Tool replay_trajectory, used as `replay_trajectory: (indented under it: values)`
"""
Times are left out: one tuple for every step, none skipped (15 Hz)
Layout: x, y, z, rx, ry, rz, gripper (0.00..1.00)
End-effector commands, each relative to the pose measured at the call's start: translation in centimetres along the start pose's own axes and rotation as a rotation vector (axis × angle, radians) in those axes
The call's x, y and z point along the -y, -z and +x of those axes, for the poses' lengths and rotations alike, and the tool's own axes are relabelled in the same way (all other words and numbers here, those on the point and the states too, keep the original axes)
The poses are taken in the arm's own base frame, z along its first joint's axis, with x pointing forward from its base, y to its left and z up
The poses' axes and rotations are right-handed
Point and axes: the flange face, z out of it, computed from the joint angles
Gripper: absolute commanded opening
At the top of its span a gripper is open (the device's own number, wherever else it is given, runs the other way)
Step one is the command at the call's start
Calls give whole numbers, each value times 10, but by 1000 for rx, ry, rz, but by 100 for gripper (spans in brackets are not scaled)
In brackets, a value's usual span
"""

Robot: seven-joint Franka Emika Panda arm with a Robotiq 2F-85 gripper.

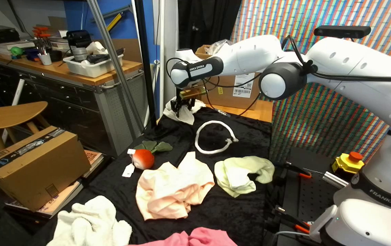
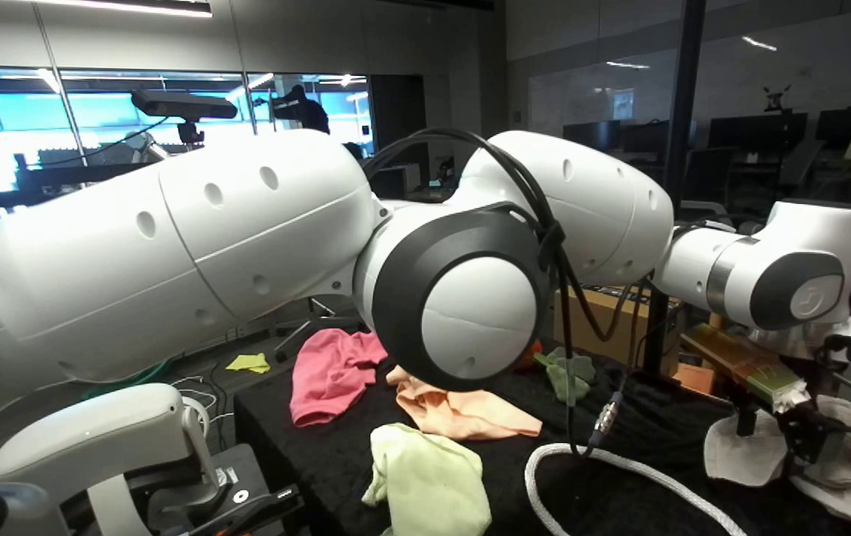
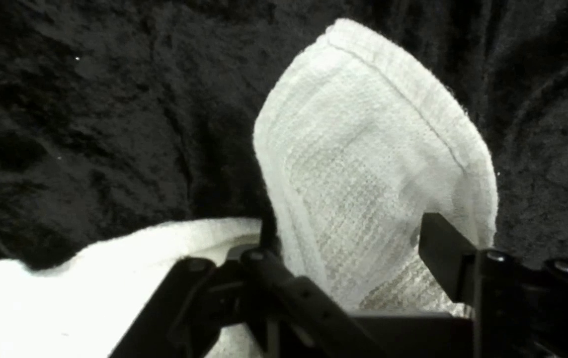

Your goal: Pile up the things on the table

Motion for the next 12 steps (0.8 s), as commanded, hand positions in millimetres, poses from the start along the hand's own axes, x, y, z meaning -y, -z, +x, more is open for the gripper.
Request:
replay_trajectory:
  values:
    - [-1,4,6,-27,-23,-4,43]
    - [-1,6,5,-23,-21,-3,35]
    - [0,8,6,-23,-18,-2,28]
    - [0,9,5,-18,-12,0,19]
    - [0,11,5,-15,-8,3,12]
    - [0,13,5,-9,1,5,9]
    - [1,15,3,6,15,11,7]
    - [1,17,2,24,31,17,5]
    - [2,18,-1,47,58,27,3]
    - [4,19,-4,83,111,59,6]
    - [12,23,-5,82,159,107,7]
    - [15,28,-7,95,204,126,8]
